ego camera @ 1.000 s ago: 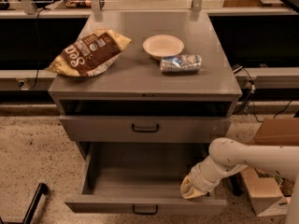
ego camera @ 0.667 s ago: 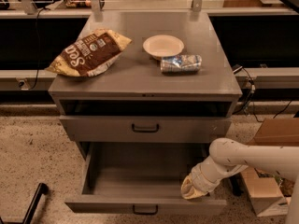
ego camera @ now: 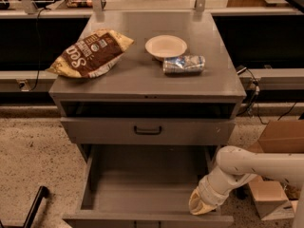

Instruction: Open middle drawer

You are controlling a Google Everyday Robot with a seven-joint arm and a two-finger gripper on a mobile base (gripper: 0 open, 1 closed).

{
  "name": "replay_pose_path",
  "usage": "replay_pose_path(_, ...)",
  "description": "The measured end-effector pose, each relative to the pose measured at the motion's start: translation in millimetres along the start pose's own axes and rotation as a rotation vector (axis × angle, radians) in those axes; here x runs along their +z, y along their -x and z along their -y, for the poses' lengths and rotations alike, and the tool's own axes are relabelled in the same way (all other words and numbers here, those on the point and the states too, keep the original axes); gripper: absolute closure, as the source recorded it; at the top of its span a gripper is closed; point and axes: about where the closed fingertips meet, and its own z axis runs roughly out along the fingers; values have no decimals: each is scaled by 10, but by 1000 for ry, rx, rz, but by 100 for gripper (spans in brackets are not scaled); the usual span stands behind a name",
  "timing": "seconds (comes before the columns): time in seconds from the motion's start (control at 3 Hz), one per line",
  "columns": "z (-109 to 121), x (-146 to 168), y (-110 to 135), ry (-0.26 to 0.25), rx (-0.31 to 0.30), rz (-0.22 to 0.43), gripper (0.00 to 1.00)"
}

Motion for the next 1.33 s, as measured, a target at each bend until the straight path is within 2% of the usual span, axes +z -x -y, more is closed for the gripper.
replay_pose_path(0.33, -178, 10, 55, 29, 4, 31, 100)
replay_pose_path(0.67, -168, -74, 151, -17, 9, 45, 100)
replay_pose_path(1.0, -34, -205, 170, -90, 42, 23, 100)
replay_pose_path(1.33, 22, -436, 215, -185, 67, -4, 100)
